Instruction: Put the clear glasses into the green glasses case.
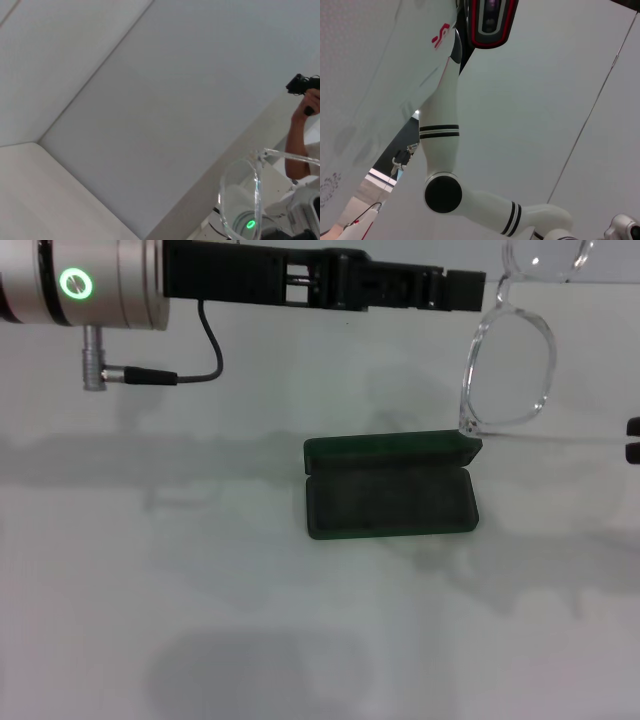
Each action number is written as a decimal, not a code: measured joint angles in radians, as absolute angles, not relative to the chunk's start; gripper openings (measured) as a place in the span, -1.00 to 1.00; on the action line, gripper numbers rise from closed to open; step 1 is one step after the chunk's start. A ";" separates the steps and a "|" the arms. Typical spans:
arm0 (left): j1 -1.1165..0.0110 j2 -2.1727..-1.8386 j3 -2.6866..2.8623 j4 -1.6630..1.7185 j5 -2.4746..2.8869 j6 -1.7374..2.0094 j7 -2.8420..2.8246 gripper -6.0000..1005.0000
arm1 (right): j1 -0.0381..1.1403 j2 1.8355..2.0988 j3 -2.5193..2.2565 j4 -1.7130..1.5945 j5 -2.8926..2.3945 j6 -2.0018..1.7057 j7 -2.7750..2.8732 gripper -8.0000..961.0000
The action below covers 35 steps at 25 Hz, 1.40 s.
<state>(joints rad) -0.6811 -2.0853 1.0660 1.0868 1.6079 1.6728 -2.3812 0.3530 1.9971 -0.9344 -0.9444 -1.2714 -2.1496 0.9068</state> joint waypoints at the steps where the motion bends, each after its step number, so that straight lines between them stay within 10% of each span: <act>1: -0.681 -2.086 1.069 1.087 1.606 1.674 -2.381 0.02 | 0.355 1.997 -0.934 -0.942 -1.272 -2.149 0.904 -0.87; 35: -0.686 -2.089 1.112 1.068 1.548 1.668 -2.376 -0.15 | 0.430 1.997 -0.938 -0.829 -1.316 -2.149 0.859 -0.86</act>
<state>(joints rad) -0.6857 -2.0891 1.1120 1.0676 1.5477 1.6683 -2.3761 0.4296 1.9972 -0.9382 -0.8289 -1.3162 -2.1488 0.8589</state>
